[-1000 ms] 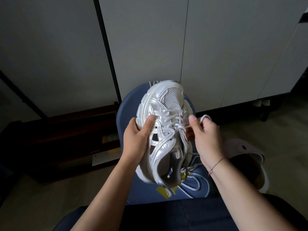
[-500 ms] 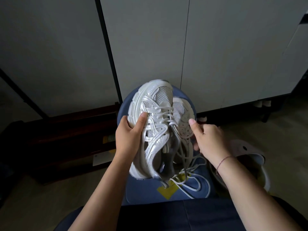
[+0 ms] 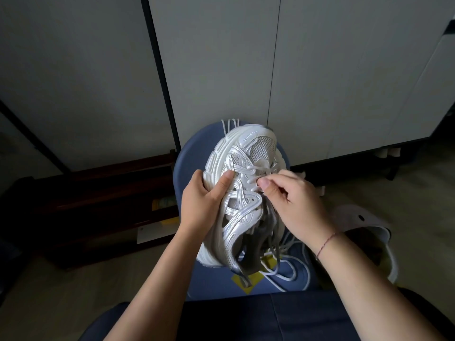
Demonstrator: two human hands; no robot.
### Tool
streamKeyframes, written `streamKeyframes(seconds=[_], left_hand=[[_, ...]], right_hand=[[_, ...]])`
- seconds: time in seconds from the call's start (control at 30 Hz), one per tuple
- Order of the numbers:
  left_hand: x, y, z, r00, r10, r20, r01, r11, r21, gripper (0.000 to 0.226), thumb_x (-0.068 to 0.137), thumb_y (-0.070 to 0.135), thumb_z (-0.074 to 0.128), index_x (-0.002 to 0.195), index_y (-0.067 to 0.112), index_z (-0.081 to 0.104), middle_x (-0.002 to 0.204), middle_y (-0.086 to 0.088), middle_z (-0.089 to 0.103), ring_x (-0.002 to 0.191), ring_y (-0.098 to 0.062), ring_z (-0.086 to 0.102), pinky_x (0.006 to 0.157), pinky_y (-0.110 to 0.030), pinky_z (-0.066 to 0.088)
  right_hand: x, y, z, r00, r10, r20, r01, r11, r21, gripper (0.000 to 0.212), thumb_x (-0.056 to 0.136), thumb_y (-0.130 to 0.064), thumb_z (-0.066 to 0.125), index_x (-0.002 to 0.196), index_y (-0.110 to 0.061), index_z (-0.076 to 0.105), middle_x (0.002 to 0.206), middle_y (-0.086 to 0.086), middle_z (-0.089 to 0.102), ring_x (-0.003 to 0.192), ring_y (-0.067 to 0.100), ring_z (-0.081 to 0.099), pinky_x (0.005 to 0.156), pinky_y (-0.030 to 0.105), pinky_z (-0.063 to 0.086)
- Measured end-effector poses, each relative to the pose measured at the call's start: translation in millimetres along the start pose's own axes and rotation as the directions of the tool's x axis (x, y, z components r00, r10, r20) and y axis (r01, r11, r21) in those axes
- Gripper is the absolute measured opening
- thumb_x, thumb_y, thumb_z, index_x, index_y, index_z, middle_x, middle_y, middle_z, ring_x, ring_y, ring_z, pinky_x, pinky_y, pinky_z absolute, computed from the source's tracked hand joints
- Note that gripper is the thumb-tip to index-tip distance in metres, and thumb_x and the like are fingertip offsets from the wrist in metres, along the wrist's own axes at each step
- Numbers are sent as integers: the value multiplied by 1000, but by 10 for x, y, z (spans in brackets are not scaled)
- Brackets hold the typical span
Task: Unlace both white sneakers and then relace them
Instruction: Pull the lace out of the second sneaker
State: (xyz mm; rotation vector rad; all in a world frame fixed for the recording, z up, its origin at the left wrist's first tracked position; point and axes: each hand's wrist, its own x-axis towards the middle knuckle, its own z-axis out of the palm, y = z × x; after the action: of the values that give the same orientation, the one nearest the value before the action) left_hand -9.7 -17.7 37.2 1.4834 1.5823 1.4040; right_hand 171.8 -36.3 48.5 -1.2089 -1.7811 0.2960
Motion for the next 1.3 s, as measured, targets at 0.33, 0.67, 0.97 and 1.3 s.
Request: streamKeyframes(seconds=[0.33,0.67,0.97,1.3], left_hand=[[-8,-34,12,995,-75,62,80,994,-77,43,78,58,65,95,19,61,89,9,71,76,2,66,67,-15,48],[2,-27,-1,1000,-7,17,7,1000,29,39,81,51,68,83,14,56,76,9,65,62,9,58,54,-7,41],[11,-8,-23,999,-39,20,39,999,-12,41,82,55,66,91,15,59,85,10,68,71,2,63,61,-16,44],[-11,4,20,1000,9,12,-10,998,67,40,82,50,68,82,12,55,75,10,63,62,10,56,53,-8,40]], right_hand=[[61,-195,-16,836,376,399,-515,285,809,32,87,-38,52,84,-18,76,88,9,72,86,17,67,79,31,53],[1,-90,5,962,265,61,-270,958,93,66,75,-74,50,60,-9,50,63,1,50,58,5,47,58,22,34],[111,-90,-113,882,471,27,-278,471,837,25,75,-34,61,53,-23,62,56,-12,49,57,4,42,62,19,34],[47,7,-60,987,140,-76,-126,979,160,11,87,-20,59,77,-17,62,86,-1,57,74,6,52,71,13,40]])
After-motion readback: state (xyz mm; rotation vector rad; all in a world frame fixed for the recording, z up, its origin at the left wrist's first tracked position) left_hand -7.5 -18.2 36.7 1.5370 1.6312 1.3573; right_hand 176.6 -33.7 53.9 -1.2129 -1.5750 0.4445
